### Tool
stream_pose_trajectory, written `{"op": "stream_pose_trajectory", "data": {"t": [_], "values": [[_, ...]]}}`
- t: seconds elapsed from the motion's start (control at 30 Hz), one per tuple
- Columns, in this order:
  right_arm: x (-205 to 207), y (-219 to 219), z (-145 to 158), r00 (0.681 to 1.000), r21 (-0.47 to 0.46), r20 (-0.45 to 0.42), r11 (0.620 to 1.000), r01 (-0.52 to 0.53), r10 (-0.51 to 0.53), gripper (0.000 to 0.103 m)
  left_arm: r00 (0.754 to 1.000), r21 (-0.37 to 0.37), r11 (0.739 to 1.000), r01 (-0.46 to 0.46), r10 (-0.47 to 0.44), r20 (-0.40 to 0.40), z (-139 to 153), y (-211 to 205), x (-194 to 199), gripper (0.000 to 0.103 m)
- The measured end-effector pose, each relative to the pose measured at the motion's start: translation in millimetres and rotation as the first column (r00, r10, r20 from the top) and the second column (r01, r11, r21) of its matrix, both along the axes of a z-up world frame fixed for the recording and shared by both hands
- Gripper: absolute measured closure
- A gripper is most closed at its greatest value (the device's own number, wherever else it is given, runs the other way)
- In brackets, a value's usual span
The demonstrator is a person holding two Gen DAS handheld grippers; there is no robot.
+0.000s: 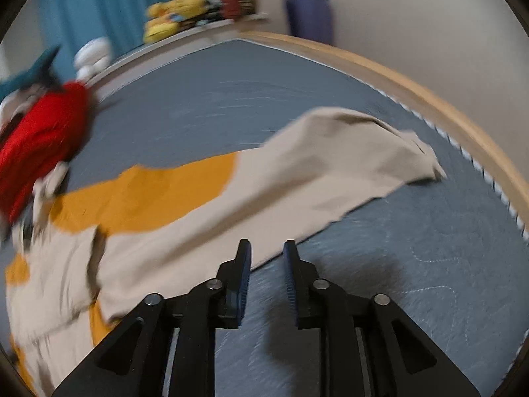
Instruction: Fold large clothes
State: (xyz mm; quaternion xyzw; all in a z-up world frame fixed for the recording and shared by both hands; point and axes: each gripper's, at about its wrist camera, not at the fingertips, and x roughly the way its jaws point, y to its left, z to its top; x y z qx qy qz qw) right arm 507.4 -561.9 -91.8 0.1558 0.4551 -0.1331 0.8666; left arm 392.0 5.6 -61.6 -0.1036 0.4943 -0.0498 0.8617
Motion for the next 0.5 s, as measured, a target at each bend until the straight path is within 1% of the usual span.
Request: {"op": "stream_pose_trajectory", "data": {"t": [0.07,0.2,0.37,0.5], "values": [[6,-14,-6,0.999,-0.013,-0.016,0.999,0.035,-0.036,0.075,1.000,-0.002,1.000,-0.004,0.004,-0.007,-3,3,3,0.079],[16,-25,-13,0.997,-0.093,-0.040,0.994,0.056,-0.060,0.075,1.000,-0.003,1.000,-0.008,0.008,-0.019,-8,8,7,0.079],[23,-26,-21,0.996,-0.127,-0.059,0.990,0.055,-0.063,0.075,0.999,-0.012,1.000,-0.018,0.017,-0.032,-14,13,12,0.079],[27,-28,-27,0.995,-0.134,-0.075,0.990,0.049,-0.059,0.075,0.999,-0.017,1.000,-0.021,0.021,-0.040,-17,16,16,0.079]]}}
